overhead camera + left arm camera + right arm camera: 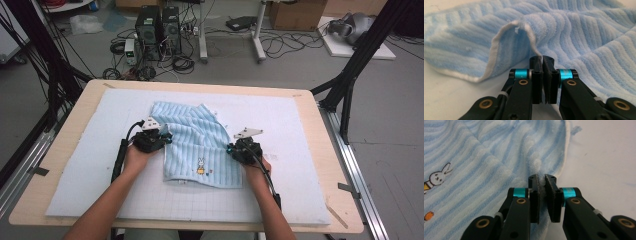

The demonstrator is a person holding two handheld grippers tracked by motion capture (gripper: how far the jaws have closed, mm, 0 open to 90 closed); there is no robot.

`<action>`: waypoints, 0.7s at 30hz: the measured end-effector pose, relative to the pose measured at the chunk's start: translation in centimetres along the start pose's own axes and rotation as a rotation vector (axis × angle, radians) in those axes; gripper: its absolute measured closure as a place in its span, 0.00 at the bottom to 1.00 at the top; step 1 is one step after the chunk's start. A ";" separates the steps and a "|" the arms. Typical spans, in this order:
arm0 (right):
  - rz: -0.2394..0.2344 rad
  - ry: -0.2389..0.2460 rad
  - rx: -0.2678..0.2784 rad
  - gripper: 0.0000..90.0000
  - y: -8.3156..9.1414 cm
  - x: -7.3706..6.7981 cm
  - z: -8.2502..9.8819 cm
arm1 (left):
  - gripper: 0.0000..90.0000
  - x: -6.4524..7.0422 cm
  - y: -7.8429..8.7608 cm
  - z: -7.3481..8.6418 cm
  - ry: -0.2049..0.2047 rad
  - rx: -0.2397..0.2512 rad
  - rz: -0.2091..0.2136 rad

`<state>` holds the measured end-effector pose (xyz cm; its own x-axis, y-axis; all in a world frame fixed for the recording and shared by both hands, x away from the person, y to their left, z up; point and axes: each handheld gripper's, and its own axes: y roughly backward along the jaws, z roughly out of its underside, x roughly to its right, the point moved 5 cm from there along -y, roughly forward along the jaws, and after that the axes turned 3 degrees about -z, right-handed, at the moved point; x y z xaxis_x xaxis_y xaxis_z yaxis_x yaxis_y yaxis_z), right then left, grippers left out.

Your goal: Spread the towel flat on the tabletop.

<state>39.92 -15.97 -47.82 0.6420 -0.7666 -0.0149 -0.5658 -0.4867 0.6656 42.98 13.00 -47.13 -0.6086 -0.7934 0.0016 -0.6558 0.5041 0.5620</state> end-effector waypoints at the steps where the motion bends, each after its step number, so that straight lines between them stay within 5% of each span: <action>1: 0.017 -0.005 0.003 0.93 -0.2 0.3 -0.1 | 0.96 0.0 -0.3 -0.3 -0.003 -0.004 -0.004; 6: 0.103 -0.011 0.022 0.91 -0.8 1.3 -0.3 | 0.94 0.3 -1.4 -0.4 -0.011 -0.025 -0.018; 9: 0.094 -0.009 0.029 0.79 -0.4 1.2 -0.4 | 0.66 0.3 -1.2 0.1 0.046 -0.040 -0.003; 13: 0.058 -0.048 0.074 0.63 0.8 1.2 -0.5 | 0.47 0.5 0.0 0.8 0.076 -0.039 0.025; 18: 0.037 -0.084 0.083 0.48 2.0 1.3 0.0 | 0.47 1.1 1.9 1.7 0.064 -0.041 0.064; 21: 0.030 -0.105 0.045 0.41 2.5 1.3 0.7 | 0.47 1.7 2.7 2.2 0.046 -0.040 0.087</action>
<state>38.98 -18.41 -46.70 0.5681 -0.8195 -0.0750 -0.6082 -0.4795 0.6326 39.20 13.76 -47.40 -0.6407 -0.7627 0.0886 -0.5828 0.5582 0.5905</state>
